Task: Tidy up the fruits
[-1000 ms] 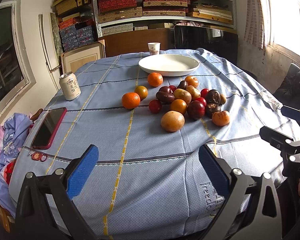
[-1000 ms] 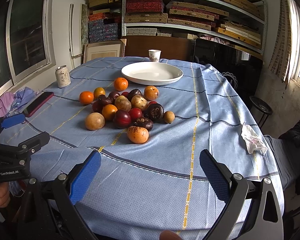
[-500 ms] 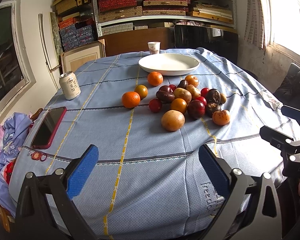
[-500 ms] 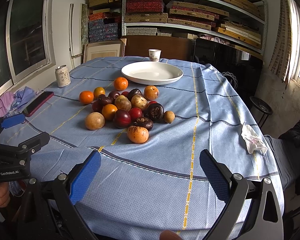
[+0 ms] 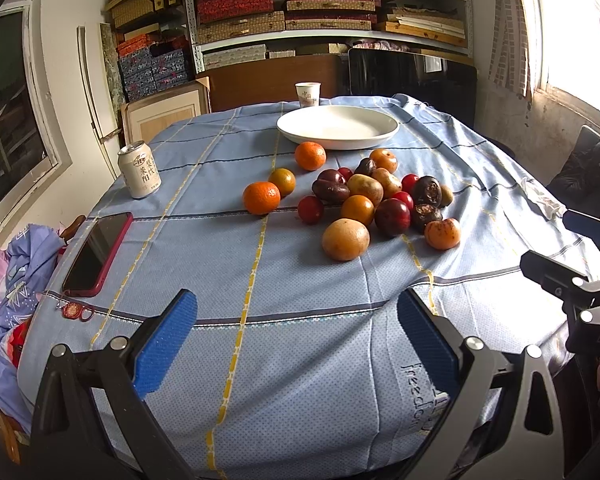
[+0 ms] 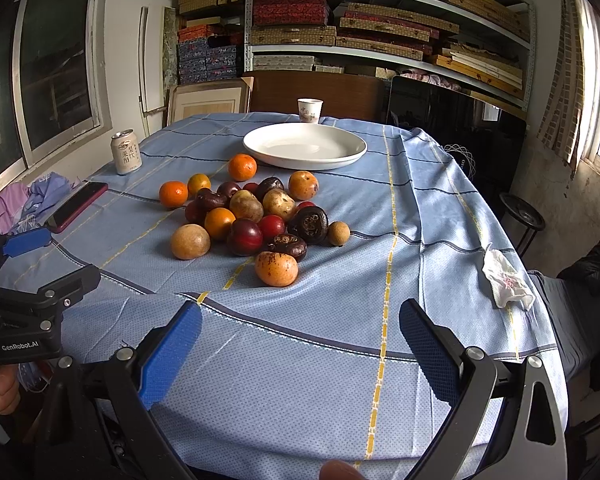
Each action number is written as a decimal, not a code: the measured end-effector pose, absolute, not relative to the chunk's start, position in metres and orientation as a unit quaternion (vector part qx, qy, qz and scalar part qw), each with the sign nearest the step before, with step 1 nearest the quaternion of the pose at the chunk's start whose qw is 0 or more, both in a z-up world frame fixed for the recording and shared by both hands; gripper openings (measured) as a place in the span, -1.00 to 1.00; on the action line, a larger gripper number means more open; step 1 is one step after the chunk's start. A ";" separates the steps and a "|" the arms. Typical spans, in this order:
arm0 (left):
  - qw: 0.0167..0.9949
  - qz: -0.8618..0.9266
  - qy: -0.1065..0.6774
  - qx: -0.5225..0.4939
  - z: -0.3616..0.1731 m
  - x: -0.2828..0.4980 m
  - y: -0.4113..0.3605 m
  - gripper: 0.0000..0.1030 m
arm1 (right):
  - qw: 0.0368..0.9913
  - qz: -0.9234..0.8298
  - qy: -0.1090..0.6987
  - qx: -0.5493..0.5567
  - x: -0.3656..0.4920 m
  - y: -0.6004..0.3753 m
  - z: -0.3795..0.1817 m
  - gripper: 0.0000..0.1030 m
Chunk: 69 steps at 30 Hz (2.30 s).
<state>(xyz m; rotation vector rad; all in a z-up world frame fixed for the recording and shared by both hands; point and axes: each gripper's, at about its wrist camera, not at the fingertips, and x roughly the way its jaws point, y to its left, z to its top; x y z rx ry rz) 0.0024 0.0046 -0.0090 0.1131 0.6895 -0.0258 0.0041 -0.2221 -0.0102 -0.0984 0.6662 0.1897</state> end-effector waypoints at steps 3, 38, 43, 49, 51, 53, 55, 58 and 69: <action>0.939 -0.013 0.338 0.055 -0.009 0.002 0.005 0.91 | 0.939 0.093 0.326 -0.048 0.004 -0.222 -0.010 0.93; 0.941 -0.026 0.336 0.003 -0.020 0.009 0.025 0.91 | 0.945 0.160 0.282 0.036 0.010 -0.227 -0.017 0.93; 0.948 -0.029 0.315 -0.018 -0.019 0.019 0.038 0.91 | 0.935 0.138 0.326 0.027 0.035 -0.229 -0.025 0.93; 0.940 -0.029 0.340 -0.019 -0.022 0.047 0.049 0.91 | 0.926 0.131 0.354 -0.027 0.062 -0.212 -0.032 0.75; 0.937 -0.029 0.347 -0.023 -0.024 0.056 0.052 0.91 | 0.919 0.138 0.367 -0.034 0.075 -0.207 -0.037 0.61; 0.933 -0.036 0.358 -0.025 -0.027 0.063 0.053 0.91 | 0.910 0.146 0.386 -0.035 0.087 -0.201 -0.043 0.42; 0.929 -0.041 0.366 -0.024 -0.030 0.067 0.052 0.91 | 0.904 0.150 0.398 -0.034 0.095 -0.197 -0.049 0.38; 0.925 -0.046 0.376 -0.019 -0.033 0.076 0.049 0.91 | 0.898 0.155 0.411 -0.023 0.103 -0.197 -0.055 0.25; 0.906 -0.088 0.413 -0.010 -0.044 0.108 0.021 0.69 | 0.894 0.181 0.409 0.022 0.108 -0.206 -0.068 -0.23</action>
